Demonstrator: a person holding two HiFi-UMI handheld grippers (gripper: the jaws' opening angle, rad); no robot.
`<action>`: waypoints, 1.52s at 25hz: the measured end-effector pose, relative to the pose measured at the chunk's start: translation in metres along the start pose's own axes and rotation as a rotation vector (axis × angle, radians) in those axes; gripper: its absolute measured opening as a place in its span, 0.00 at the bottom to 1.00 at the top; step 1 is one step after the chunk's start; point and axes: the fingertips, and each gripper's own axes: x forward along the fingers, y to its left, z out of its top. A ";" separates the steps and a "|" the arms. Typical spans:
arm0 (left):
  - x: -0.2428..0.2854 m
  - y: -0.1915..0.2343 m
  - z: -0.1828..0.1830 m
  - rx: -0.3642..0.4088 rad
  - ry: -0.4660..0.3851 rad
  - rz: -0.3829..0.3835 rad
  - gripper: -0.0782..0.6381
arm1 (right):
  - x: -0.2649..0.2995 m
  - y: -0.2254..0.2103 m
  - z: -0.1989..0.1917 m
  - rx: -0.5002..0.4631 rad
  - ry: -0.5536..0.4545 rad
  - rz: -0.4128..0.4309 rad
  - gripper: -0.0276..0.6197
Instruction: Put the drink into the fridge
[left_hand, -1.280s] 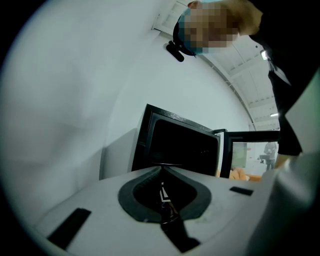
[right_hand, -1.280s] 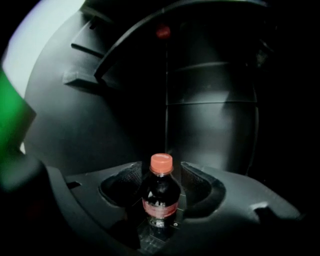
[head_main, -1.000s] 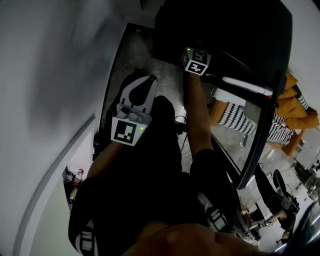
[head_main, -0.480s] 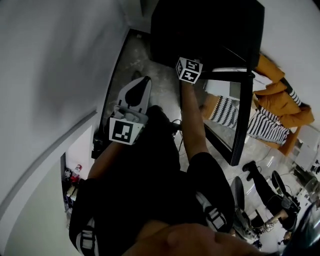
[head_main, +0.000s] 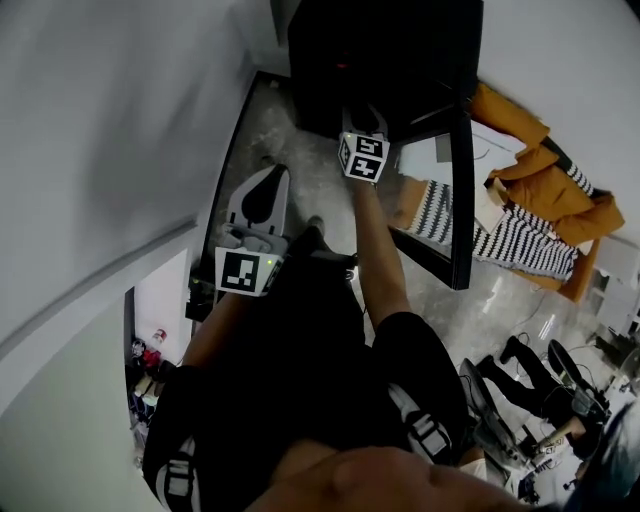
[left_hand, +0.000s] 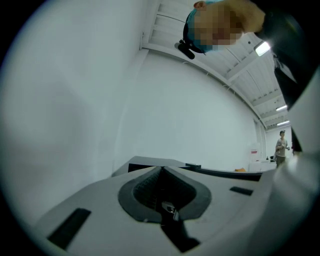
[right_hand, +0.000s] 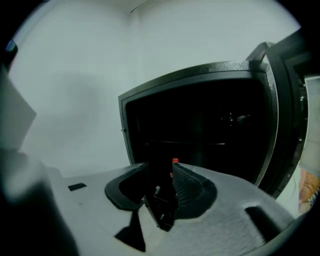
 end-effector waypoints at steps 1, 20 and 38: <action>-0.006 -0.002 0.003 0.002 0.003 0.005 0.13 | -0.009 0.001 0.001 0.000 0.004 -0.003 0.24; -0.019 0.011 -0.020 -0.002 0.119 -0.186 0.13 | -0.104 0.036 0.029 0.138 0.018 -0.093 0.05; -0.046 0.009 0.007 -0.040 0.082 -0.293 0.13 | -0.236 0.113 0.063 0.172 0.018 -0.127 0.05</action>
